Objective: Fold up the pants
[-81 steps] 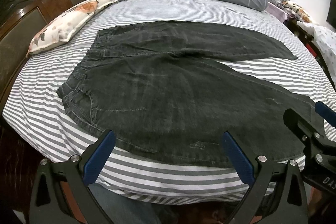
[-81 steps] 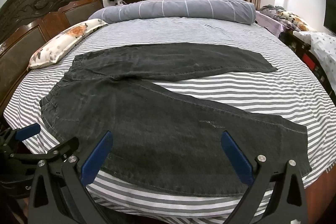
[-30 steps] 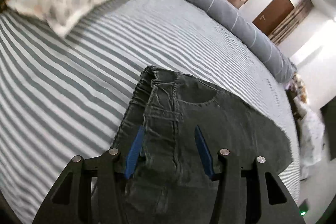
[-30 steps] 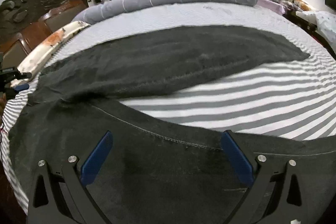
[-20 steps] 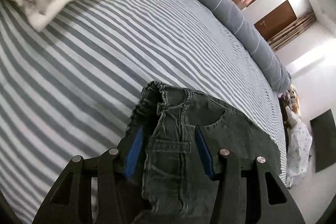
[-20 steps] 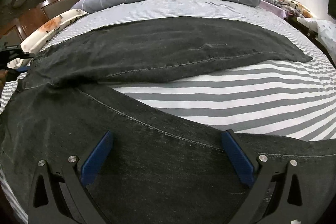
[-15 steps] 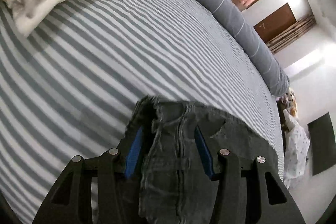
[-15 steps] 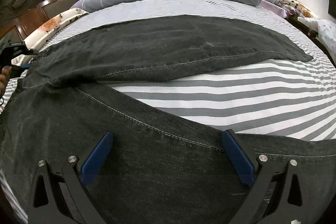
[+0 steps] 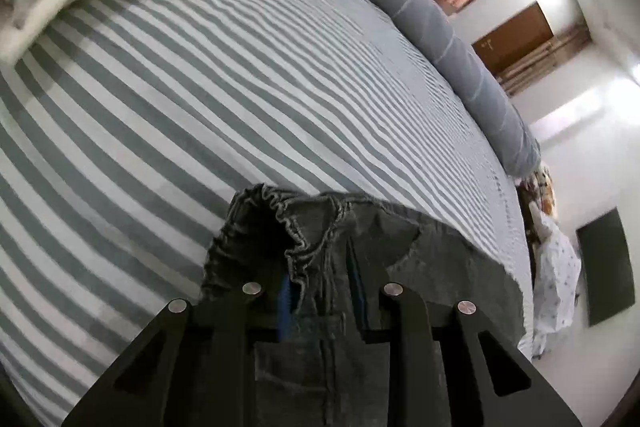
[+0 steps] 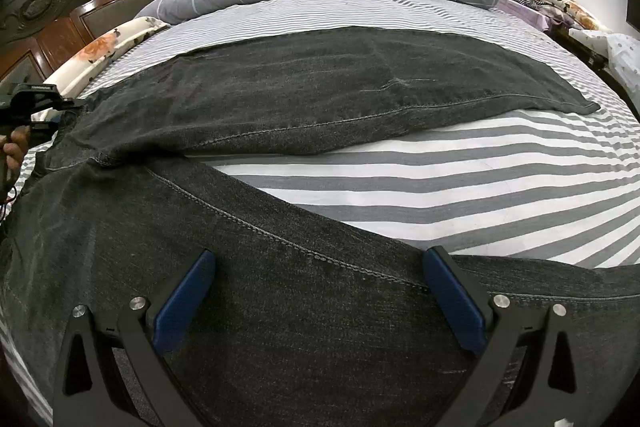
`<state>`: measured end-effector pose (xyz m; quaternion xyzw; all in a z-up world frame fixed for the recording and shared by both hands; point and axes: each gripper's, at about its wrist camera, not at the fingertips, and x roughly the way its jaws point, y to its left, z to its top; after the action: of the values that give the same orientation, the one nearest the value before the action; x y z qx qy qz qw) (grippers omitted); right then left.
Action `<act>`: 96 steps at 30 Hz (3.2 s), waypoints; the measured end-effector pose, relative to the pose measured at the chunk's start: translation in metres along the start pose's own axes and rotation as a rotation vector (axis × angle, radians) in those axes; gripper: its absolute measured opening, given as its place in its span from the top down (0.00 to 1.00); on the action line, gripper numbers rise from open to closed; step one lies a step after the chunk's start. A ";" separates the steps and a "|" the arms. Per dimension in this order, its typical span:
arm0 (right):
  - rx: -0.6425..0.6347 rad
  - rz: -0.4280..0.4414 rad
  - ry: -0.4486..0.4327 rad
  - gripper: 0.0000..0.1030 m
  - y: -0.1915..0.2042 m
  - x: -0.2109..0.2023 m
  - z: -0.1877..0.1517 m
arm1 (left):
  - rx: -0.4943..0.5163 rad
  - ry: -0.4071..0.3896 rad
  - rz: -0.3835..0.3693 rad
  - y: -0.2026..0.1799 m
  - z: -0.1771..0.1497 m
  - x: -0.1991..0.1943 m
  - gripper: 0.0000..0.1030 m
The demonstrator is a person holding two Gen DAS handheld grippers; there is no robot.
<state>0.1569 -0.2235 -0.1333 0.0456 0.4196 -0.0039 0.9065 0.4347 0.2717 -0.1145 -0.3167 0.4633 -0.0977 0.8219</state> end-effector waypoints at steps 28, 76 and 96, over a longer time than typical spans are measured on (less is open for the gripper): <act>-0.776 0.381 0.175 0.13 0.114 0.104 0.259 | 0.191 -0.352 -0.196 -0.045 -0.043 -0.086 0.95; -0.706 0.381 0.162 0.95 0.044 -0.064 0.160 | 0.381 -0.226 -0.125 -0.055 -0.139 -0.194 0.94; -0.692 0.313 0.309 0.95 0.029 -0.040 0.012 | 0.025 -0.015 -0.077 0.039 -0.285 -0.199 0.71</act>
<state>0.1414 -0.1967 -0.0926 -0.1986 0.5153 0.2826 0.7844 0.0853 0.2703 -0.1049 -0.3247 0.4432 -0.1325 0.8250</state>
